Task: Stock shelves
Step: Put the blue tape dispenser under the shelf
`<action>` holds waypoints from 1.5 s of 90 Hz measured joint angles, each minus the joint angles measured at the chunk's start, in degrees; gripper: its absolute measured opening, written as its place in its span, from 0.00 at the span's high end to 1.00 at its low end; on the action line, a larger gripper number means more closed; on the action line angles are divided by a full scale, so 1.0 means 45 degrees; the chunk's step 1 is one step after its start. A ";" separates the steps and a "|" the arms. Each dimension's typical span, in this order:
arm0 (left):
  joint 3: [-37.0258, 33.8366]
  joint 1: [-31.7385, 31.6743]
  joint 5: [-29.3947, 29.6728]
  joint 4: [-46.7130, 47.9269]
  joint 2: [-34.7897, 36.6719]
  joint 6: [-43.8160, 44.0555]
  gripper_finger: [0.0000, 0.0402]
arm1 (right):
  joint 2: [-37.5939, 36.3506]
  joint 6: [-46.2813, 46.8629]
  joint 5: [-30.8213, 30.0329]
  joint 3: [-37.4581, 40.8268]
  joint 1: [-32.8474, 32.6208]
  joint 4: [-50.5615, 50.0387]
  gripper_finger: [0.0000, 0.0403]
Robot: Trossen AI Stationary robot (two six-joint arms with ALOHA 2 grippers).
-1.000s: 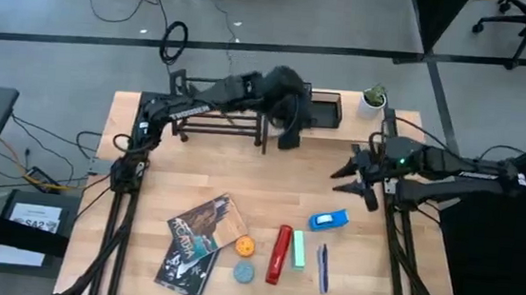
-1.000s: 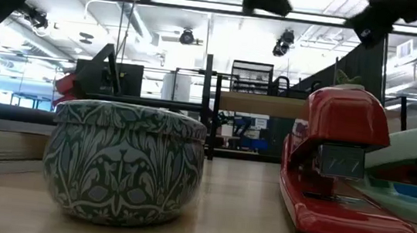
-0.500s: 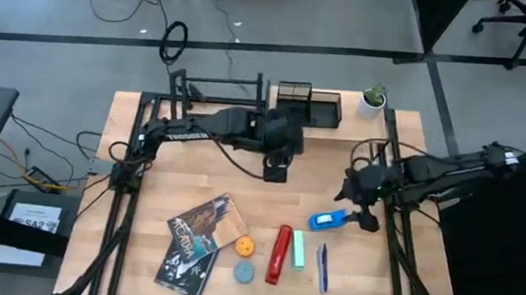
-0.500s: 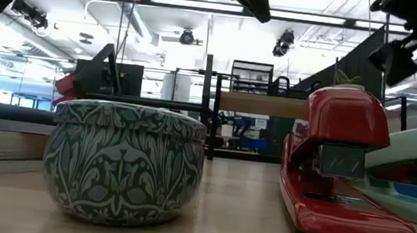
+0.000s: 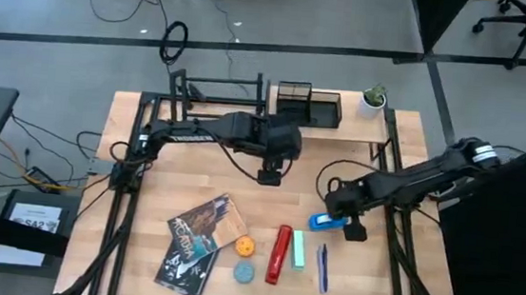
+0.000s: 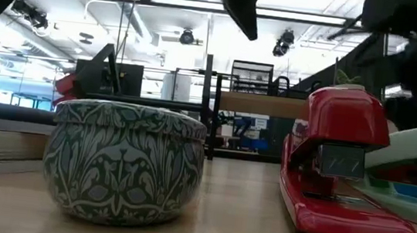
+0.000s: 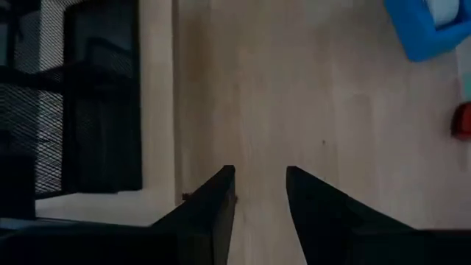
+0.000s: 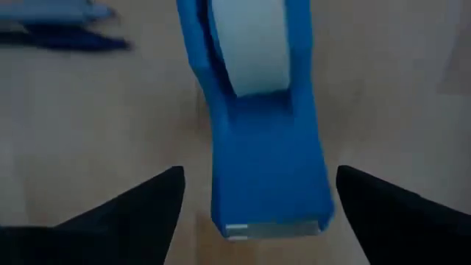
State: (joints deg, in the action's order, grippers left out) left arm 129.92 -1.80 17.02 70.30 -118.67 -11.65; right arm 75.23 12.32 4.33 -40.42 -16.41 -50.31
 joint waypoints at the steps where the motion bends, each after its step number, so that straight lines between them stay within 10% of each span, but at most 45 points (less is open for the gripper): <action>1: -0.0024 0.0000 0.0000 0.0008 0.0000 0.0002 0.74 | 0.0065 -0.0001 -0.0003 0.0000 -0.0009 0.0003 0.21; 68: -0.0188 0.0939 0.0968 0.1766 0.0000 0.0745 0.74 | 0.0940 0.0394 -0.0258 -0.0044 -0.0748 0.2126 0.49; 95: -0.0188 0.1327 0.3064 0.2007 0.0127 0.1005 0.74 | 0.0761 0.3933 -0.0674 0.0004 -0.0879 0.2252 0.57; 135: -0.0188 0.1438 0.5872 0.2104 0.0835 0.1677 0.74 | 0.0991 1.0204 -0.2154 -0.1233 0.4025 0.3275 0.57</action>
State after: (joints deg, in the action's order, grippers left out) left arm 129.08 4.67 43.44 79.77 -114.91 -4.10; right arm 79.69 58.24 -5.36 -45.97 1.70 -35.57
